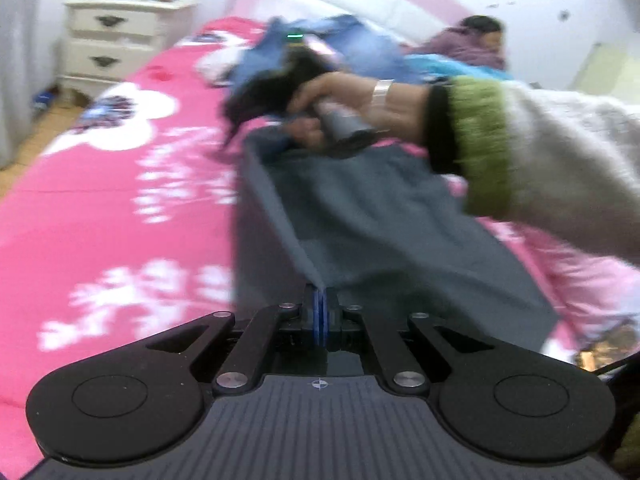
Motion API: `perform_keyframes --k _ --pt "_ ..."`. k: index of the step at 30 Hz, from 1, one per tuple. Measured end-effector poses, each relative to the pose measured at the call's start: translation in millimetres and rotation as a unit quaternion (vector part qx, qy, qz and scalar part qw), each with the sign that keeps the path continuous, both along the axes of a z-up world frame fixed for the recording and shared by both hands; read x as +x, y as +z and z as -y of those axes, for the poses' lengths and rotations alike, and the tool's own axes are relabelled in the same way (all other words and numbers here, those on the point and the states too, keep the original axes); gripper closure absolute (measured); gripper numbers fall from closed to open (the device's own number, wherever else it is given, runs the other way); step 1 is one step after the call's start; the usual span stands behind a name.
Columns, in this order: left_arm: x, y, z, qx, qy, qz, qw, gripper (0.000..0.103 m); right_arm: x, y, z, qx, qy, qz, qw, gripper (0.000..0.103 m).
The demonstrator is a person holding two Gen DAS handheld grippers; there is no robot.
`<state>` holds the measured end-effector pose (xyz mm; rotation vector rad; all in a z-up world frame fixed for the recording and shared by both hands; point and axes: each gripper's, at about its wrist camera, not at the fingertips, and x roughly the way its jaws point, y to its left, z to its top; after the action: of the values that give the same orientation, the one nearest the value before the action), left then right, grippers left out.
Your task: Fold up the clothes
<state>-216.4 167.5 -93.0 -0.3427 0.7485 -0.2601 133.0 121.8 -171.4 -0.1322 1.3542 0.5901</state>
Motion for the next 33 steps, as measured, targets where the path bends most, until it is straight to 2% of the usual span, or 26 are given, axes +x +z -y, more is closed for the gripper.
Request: perform_keyframes --k 1,3,4,6,7,9,11,14,16,19,24,31,33 --pt "1.7 0.4 7.6 -0.004 -0.012 0.008 0.9999 0.103 0.4 1.3 4.5 0.001 0.003 0.001 1.0 0.046" --pt "6.8 -1.3 20.3 -0.015 -0.033 0.017 0.9992 0.103 1.3 3.9 13.6 0.002 0.008 0.004 1.0 0.065" --pt "10.2 -2.8 25.2 -0.024 -0.04 0.018 0.9987 0.103 1.7 5.2 18.1 0.003 0.01 0.005 1.0 0.071" --pt "19.1 -5.2 31.4 -0.057 -0.053 0.02 0.9968 0.103 2.6 7.8 27.1 0.004 0.016 0.007 1.0 0.088" --pt "23.9 -6.0 34.1 -0.075 -0.058 0.023 0.9952 0.103 2.9 9.2 31.7 0.004 0.018 0.008 1.0 0.09" --pt "31.6 -5.4 43.3 -0.109 -0.074 0.029 0.9908 0.103 1.0 17.8 43.9 0.005 0.031 0.021 0.999 0.093" --pt "39.0 -3.4 57.9 -0.123 -0.093 0.041 0.9872 0.103 0.0 29.5 60.9 0.01 0.045 0.035 0.998 0.095" --pt "51.3 -0.8 80.3 -0.147 -0.122 0.055 0.98 0.103 2.3 46.4 89.9 -0.009 0.066 0.065 0.996 0.096" --pt "62.3 0.2 94.9 -0.163 -0.14 0.056 0.9751 0.103 6.9 58.8 110.3 -0.032 0.075 0.085 0.993 0.096" --pt "83.6 -0.7 117.4 -0.189 -0.169 0.035 0.9668 0.103 17.1 77.1 136.0 -0.048 0.076 0.104 0.99 0.096" --pt "112.7 -0.5 158.9 -0.185 -0.21 0.02 0.9599 0.103 33.9 95.3 170.7 -0.073 0.08 0.144 0.984 0.096" --pt "145.7 -3.5 212.0 -0.177 -0.258 0.004 0.9499 0.103 60.7 93.7 224.4 -0.074 0.046 0.158 0.984 0.096" --pt "151.4 -6.7 223.5 -0.175 -0.266 0.0 0.948 0.103 68.6 91.7 240.7 -0.069 0.032 0.159 0.984 0.099"
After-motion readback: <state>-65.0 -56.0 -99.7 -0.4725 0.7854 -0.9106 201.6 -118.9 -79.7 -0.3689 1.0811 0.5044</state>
